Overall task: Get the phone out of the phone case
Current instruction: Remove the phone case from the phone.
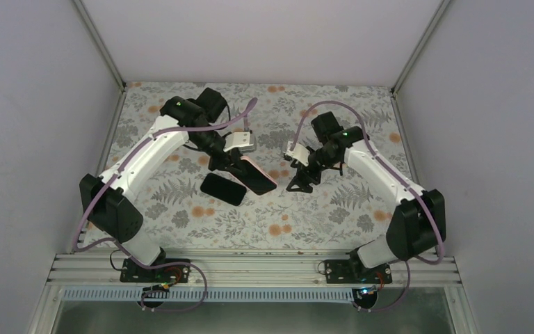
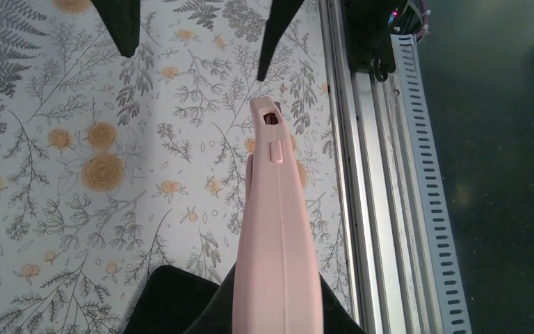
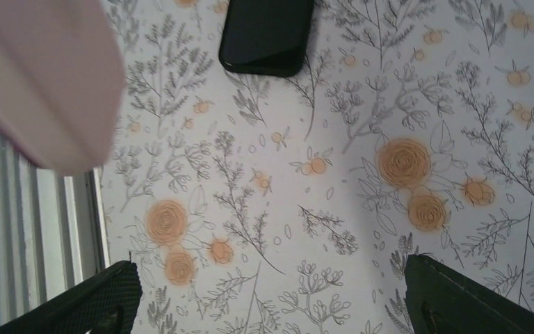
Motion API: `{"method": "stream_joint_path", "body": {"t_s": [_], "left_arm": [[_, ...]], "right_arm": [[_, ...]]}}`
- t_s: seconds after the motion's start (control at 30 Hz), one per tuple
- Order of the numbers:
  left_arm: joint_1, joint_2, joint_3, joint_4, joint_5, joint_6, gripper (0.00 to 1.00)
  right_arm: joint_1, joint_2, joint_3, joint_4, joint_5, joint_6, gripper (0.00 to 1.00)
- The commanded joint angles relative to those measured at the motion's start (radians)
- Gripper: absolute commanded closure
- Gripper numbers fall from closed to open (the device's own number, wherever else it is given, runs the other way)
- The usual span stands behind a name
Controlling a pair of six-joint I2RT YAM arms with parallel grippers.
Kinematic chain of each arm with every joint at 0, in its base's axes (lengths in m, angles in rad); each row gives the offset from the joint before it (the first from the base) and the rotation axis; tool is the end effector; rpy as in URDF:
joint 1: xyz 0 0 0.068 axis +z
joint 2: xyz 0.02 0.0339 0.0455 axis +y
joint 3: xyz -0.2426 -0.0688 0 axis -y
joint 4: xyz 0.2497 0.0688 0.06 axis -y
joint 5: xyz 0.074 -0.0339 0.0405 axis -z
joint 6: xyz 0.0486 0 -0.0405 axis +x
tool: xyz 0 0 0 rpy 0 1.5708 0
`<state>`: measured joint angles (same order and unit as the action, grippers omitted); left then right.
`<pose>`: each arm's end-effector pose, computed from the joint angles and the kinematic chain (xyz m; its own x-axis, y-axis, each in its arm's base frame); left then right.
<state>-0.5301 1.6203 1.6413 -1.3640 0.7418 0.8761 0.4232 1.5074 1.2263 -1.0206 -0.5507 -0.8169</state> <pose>0.2467 -0.1826 0.3140 -0.1505 0.7447 -0.6502 0.9686 -0.0206 -0.2478 0.2557 0.1430 0.2327 -0.2540 -0.7958 -0.5497 -0.9672 0.2041 0.1515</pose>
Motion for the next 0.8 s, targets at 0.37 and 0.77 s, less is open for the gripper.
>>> {"method": "stream_joint_path", "body": {"t_s": [0.37, 0.77], "left_arm": [[0.002, 0.047, 0.059, 0.006, 0.081, 0.024, 0.98], [0.002, 0.055, 0.061, 0.006, 0.096, 0.025, 0.98]], "right_arm": [[-0.003, -0.063, -0.038, 0.110, -0.154, 0.075, 0.07], [-0.003, -0.013, -0.009, 0.137, -0.161, 0.086, 0.07]]}}
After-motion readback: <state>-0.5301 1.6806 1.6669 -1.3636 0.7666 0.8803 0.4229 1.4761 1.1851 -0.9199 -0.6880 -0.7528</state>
